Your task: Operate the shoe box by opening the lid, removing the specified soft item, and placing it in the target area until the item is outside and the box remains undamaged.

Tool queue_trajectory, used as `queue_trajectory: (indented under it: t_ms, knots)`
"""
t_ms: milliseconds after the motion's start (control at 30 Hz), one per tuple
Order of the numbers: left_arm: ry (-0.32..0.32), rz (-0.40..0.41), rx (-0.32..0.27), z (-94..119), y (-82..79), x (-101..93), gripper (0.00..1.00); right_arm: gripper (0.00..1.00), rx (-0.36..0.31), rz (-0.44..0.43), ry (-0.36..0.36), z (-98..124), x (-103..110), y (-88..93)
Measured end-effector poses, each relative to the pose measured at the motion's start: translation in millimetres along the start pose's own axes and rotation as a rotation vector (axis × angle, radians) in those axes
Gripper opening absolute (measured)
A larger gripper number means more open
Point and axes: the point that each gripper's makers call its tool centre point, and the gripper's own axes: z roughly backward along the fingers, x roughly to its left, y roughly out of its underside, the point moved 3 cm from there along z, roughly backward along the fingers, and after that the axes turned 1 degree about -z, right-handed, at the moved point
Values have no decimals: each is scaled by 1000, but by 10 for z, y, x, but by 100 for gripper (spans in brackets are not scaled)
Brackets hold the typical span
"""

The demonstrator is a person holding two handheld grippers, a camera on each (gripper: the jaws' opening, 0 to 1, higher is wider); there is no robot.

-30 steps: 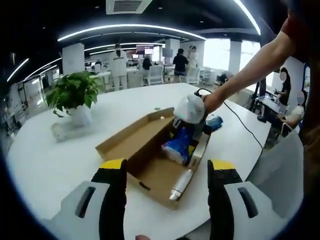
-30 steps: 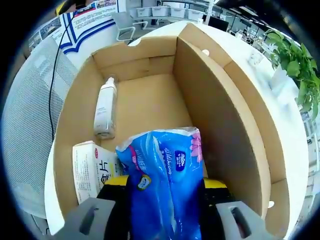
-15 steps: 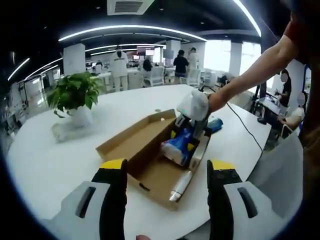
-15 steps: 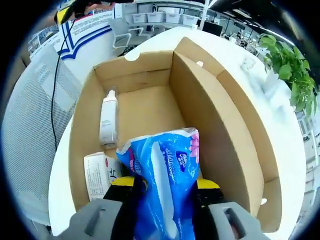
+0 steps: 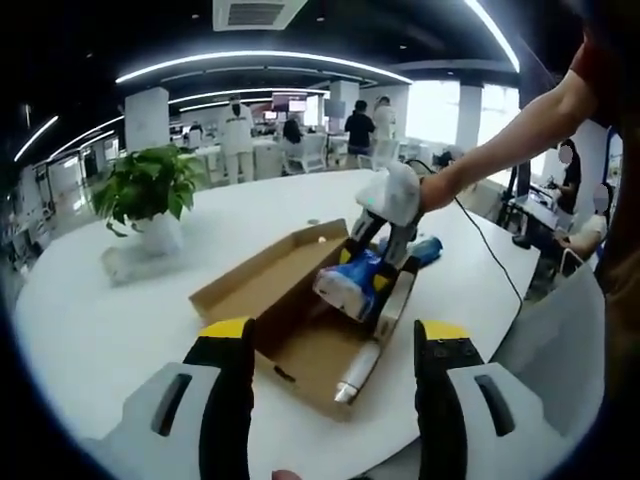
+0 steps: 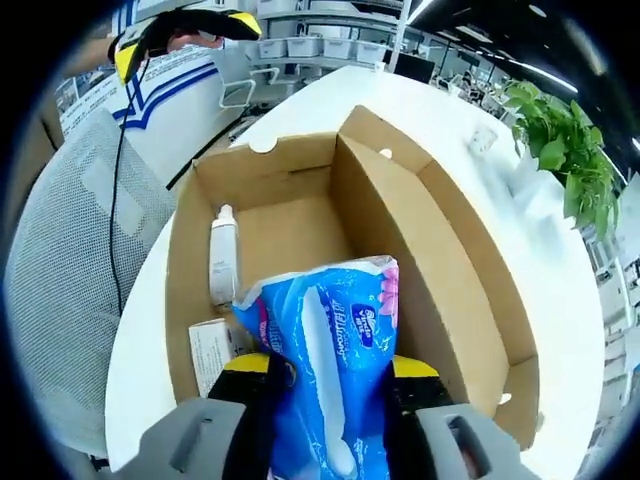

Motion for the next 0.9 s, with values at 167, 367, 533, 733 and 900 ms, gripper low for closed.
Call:
queue_trajectory:
  t_ms: [167,367,533,733,900]
  knots:
    - [1,-5,-8,8,-35,-13,64,37,-9,11,15,87,19,-59]
    - [3,-8,-21,35,-75,-24,64,36,-24,17,31,197,33,-142]
    - [7,-10,-30,40,-100,-33,64,35,-25,29,42,279,44,-176]
    - [11,-14,-42,52,-136,-59,64,33,-34,40,58,358,69,-236]
    - [16,-16,-51,65,-164,-68,64,5,-44,53,90,454,40,-294]
